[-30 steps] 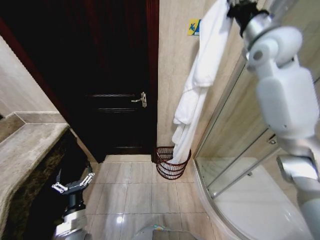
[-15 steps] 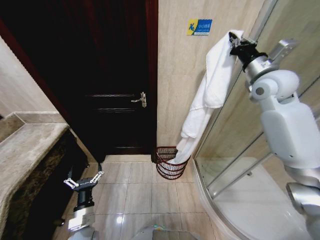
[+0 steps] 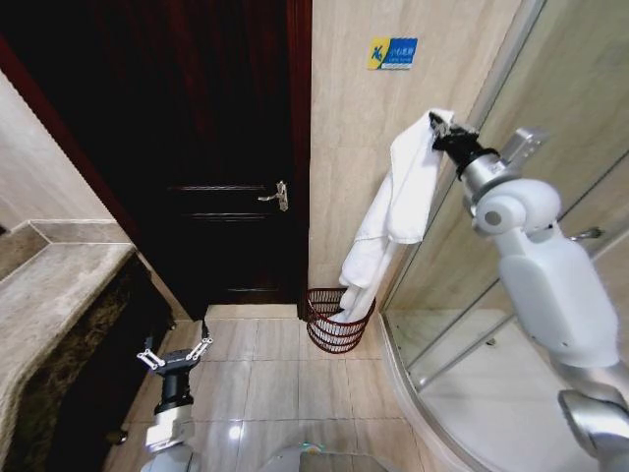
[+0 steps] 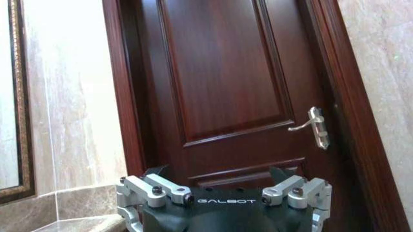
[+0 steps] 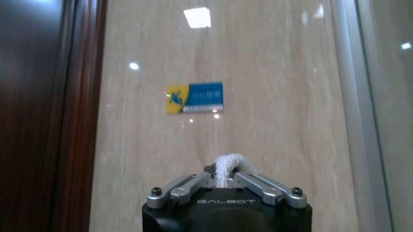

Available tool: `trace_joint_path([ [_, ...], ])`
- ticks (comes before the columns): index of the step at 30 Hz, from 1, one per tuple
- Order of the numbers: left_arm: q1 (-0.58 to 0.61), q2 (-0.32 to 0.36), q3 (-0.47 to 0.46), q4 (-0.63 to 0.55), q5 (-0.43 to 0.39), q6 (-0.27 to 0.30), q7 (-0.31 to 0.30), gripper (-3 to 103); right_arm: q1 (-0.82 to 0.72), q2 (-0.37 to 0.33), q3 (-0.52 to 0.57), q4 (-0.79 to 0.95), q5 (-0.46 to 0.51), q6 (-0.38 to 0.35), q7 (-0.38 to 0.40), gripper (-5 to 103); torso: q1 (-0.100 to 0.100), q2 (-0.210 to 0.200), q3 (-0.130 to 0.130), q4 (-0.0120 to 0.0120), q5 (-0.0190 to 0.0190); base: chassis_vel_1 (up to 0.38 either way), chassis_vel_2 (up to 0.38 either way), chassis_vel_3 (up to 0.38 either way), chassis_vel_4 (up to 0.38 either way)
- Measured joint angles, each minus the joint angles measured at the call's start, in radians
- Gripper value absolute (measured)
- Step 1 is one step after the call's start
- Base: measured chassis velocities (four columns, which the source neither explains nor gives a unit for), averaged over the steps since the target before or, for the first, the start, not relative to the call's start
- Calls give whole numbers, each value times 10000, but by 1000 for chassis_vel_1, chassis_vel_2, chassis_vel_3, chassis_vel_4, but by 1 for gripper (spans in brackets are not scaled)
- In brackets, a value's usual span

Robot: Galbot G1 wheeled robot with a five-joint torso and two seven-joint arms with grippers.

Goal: Discard the used towel into the hamper.

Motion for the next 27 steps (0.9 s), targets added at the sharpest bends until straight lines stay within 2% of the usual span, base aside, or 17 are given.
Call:
trace_joint_path([
  [11, -46, 0, 199, -105, 181, 267, -81, 100, -1739, 883, 477, 69, -843, 288, 22, 2, 1, 0, 1, 0, 0, 0, 0, 0, 0],
  [17, -66, 0, 466, -252, 250, 452, -176, 100, -2118, 1208, 707, -110, -1272, 462, -108, 2, 1, 0, 1, 1, 0, 0, 0, 0, 0],
  [23, -39, 0, 1185, -277, 436, 665, -534, 100, -2617, 1651, 885, -528, -2196, 923, -342, 2, 1, 0, 1, 1, 1, 0, 0, 0, 0],
  [27, 19, 1, 1420, -277, 575, 672, -546, 100, -2731, 1773, 1069, -772, -2815, 1154, -435, 2, -9, -22, -11, 1, 3, 0, 0, 0, 0],
])
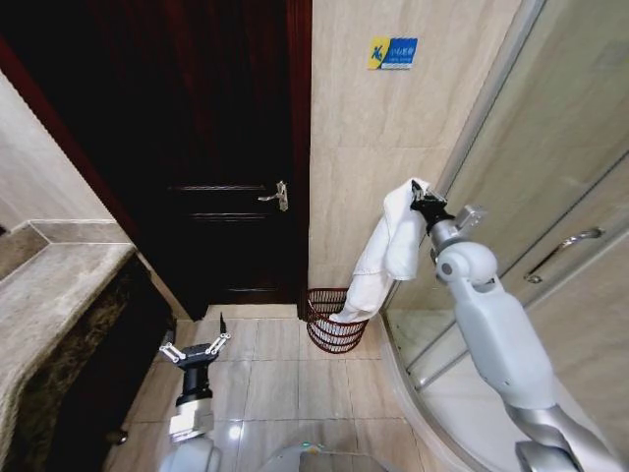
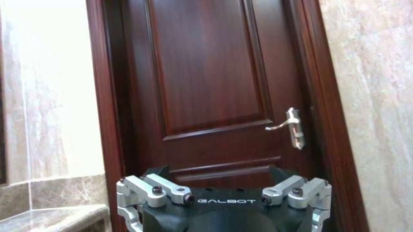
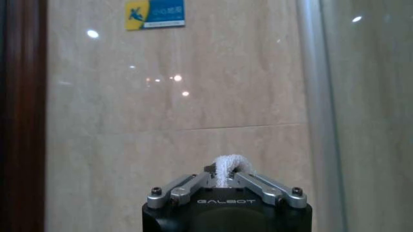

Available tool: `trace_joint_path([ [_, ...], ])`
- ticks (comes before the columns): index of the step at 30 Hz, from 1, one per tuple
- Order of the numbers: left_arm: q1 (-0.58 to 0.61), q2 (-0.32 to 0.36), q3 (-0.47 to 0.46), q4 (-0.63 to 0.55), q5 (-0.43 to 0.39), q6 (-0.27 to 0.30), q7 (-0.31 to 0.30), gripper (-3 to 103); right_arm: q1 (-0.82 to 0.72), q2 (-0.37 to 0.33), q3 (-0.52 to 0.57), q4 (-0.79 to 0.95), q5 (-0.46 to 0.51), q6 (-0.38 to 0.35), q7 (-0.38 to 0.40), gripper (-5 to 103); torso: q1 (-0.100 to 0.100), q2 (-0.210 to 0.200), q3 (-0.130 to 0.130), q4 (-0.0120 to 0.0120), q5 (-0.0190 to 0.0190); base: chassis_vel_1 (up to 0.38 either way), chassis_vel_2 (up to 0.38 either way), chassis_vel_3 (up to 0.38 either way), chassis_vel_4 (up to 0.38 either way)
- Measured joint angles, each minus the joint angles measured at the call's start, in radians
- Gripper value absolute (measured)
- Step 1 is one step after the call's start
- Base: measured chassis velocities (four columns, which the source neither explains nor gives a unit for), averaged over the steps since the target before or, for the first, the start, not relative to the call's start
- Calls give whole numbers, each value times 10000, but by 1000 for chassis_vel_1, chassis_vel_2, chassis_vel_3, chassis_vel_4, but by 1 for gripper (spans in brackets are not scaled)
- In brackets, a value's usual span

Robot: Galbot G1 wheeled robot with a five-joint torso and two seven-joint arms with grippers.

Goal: Discard the used towel into the hamper.

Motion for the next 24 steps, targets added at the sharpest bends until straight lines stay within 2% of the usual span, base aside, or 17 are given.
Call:
trace_joint_path([
  [12, 57, -1, 317, 374, -39, -148, -297, 100, -286, 68, 49, 575, 179, 36, 177, 2, -320, -689, -369, -1, -2, 0, 0, 0, 0],
  [19, 77, -1, 441, 636, -23, -235, -315, 100, -171, 230, -13, 371, 241, 83, -4, 2, -507, -1088, -573, -1, -1, 0, 0, 0, 0],
  [24, 40, -1, 561, 713, 56, -249, -478, 100, 366, 366, -621, -16, 530, 72, -180, 2, -654, -1409, -753, -1, -2, 0, 0, 0, 0],
])
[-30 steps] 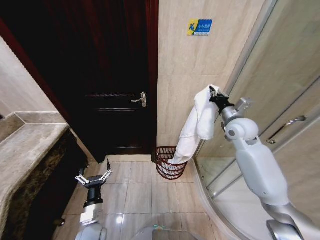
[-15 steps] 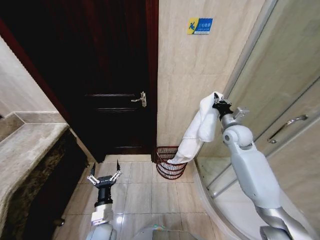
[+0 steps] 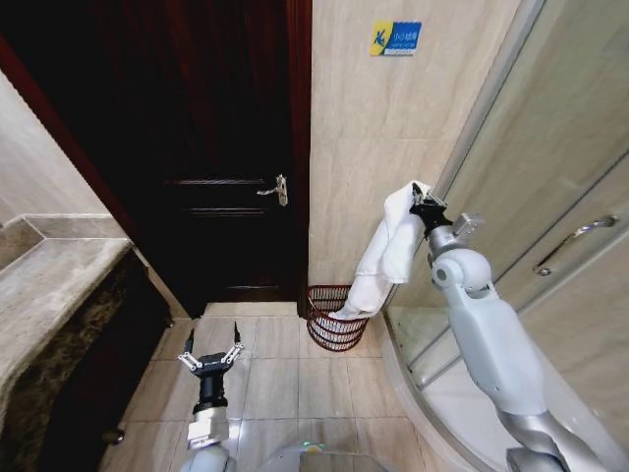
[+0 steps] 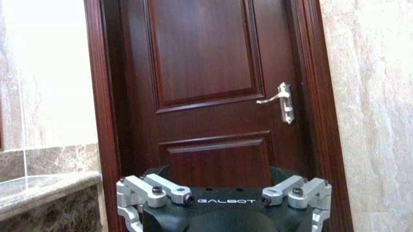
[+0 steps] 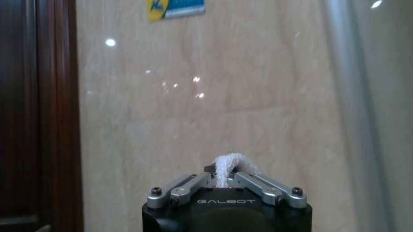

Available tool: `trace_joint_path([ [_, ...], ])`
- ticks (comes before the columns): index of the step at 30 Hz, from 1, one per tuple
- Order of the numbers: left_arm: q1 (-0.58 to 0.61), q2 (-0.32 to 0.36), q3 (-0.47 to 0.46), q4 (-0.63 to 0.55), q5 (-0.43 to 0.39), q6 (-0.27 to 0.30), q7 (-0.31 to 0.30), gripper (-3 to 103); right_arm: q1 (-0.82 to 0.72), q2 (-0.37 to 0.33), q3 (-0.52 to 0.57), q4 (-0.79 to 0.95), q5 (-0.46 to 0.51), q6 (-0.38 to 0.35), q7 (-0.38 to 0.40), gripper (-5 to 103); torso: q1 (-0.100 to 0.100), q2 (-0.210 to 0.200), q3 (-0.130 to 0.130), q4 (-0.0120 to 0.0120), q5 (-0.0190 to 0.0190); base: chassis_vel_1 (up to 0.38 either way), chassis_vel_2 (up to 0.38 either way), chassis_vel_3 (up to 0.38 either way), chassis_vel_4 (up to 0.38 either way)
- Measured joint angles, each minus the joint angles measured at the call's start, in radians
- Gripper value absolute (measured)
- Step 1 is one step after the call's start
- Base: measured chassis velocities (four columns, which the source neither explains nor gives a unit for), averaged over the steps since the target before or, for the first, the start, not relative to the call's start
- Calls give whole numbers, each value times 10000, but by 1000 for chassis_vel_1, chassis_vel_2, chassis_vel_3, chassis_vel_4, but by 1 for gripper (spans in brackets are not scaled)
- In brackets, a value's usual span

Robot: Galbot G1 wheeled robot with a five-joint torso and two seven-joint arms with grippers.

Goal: Discard the used towel into the hamper.

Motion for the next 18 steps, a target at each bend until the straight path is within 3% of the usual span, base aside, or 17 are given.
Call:
trace_joint_path([
  [7, 55, 0, 100, 58, 99, -39, -17, 100, 953, 384, -852, -473, 583, -230, 366, 2, -178, -398, -217, 1, -2, 0, 0, 0, 0],
  [18, 166, 0, 65, 2, 273, -54, -18, 100, 982, 622, -895, -698, 229, -307, 302, 2, -440, -969, -529, -1, 1, 0, 0, 0, 0],
])
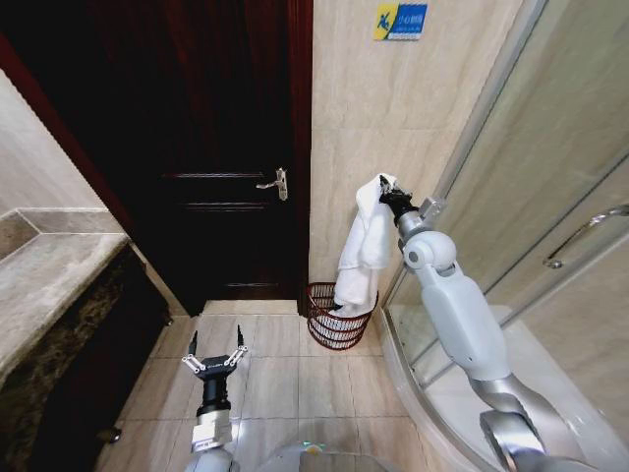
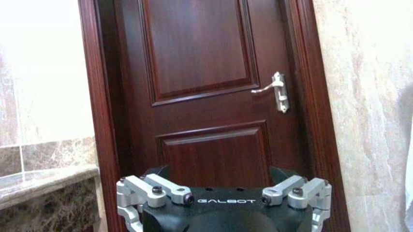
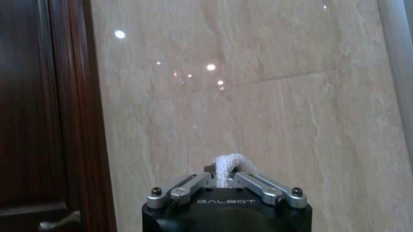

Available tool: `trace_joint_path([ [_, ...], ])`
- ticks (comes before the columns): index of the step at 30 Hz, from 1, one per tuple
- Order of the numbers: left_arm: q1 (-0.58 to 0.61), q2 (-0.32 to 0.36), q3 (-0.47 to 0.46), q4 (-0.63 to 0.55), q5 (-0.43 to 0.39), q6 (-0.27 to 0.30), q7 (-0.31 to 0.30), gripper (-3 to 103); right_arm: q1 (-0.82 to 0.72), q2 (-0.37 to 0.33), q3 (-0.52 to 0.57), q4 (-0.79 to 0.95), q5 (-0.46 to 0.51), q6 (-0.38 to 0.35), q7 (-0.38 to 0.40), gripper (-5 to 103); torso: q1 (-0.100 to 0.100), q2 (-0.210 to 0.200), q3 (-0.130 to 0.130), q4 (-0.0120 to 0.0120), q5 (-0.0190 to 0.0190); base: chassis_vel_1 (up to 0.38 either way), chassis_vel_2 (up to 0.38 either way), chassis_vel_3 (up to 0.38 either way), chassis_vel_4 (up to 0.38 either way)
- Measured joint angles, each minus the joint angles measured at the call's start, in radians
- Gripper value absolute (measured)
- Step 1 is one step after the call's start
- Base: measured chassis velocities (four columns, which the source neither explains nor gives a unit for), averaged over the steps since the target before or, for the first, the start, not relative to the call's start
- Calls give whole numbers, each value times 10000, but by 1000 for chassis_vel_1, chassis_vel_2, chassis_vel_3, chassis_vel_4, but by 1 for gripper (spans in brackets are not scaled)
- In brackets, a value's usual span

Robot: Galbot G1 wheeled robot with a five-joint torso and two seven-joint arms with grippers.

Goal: Discard the used towel into the hamper.

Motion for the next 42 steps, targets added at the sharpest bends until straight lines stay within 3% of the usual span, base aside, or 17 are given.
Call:
trace_joint_path([
  [23, 599, 0, 81, -462, 426, -81, 14, 100, 364, 215, 418, -1099, 67, 92, -381, 2, -541, -1217, -674, 2, 0, 0, 0, 0, 0],
  [42, 795, 0, 58, -528, 435, -166, 15, 100, 987, 589, -161, -1533, -22, 67, -385, 2, -957, -2144, -1187, 0, 0, 0, 0, 0, 0],
])
